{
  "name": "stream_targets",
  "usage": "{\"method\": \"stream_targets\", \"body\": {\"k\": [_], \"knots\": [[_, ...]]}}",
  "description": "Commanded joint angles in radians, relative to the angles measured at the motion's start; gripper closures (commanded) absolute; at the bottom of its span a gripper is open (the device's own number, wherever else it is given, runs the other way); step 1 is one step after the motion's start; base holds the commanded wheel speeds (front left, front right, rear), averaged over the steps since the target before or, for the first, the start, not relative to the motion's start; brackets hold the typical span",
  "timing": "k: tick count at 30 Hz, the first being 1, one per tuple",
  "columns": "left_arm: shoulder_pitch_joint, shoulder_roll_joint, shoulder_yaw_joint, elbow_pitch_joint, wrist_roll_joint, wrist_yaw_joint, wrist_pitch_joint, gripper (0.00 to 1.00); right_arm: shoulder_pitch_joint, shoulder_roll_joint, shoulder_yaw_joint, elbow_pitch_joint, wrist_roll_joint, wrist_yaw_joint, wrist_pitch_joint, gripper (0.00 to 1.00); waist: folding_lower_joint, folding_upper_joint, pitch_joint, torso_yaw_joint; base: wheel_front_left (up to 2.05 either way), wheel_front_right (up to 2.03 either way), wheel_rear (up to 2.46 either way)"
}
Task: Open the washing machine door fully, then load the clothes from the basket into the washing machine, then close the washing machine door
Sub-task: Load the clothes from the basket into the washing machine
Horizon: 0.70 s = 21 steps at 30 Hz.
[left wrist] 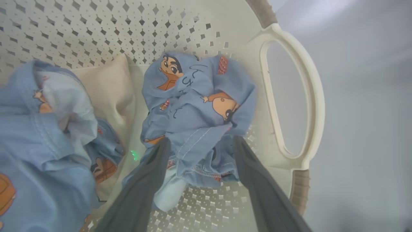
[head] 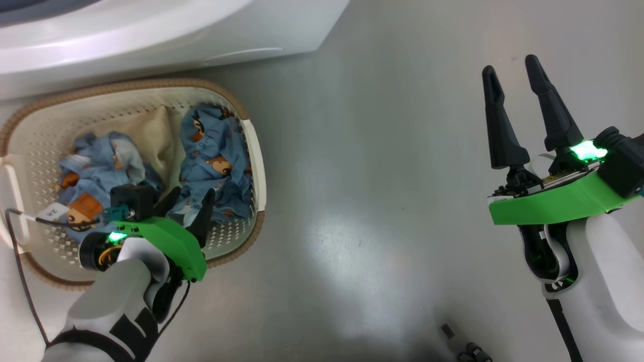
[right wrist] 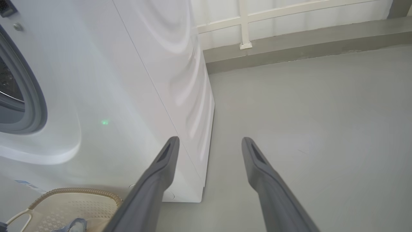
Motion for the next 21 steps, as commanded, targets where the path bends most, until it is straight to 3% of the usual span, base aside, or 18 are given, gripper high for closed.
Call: {"method": "stream_targets", "body": {"k": [1,21], "knots": [[-0.006,0.036,0.001,0.003,-0.014,0.001,-0.011,0.00,0.014,0.000,0.024,-0.028,-0.001,0.008,-0.008,0.00,0.0000,0.0000,0.016,-0.008,0.00,0.00,0.00],[-0.117,0.078,-0.210,0.035,-0.118,0.001,-0.003,0.00,0.000,0.002,0.044,-0.073,-0.007,0.008,-0.008,0.00,0.0000,0.0000,0.104,-0.053,0.00,0.00,0.00]]}}
